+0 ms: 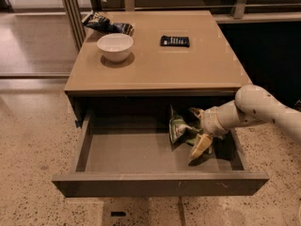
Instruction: Place green jalapeno chip bag into top drawer
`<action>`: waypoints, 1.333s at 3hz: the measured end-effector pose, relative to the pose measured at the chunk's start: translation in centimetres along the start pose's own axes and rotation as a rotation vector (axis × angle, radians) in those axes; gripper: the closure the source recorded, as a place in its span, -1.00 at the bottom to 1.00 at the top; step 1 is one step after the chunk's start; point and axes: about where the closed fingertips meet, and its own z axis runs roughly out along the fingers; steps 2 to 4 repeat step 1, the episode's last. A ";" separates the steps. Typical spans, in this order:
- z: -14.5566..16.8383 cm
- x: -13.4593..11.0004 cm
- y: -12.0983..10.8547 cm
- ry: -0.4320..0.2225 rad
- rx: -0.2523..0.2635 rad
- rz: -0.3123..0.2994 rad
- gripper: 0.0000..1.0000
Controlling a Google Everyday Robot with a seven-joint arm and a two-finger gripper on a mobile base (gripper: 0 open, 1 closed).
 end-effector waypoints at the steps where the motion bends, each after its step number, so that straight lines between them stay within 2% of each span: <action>1: 0.0 0.0 0.0 0.000 0.000 0.000 -1.00; 4: 0.0 0.0 0.0 0.000 0.000 0.000 -1.00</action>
Offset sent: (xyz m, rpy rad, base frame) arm 0.0000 0.0000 0.0000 0.0000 0.0000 0.0000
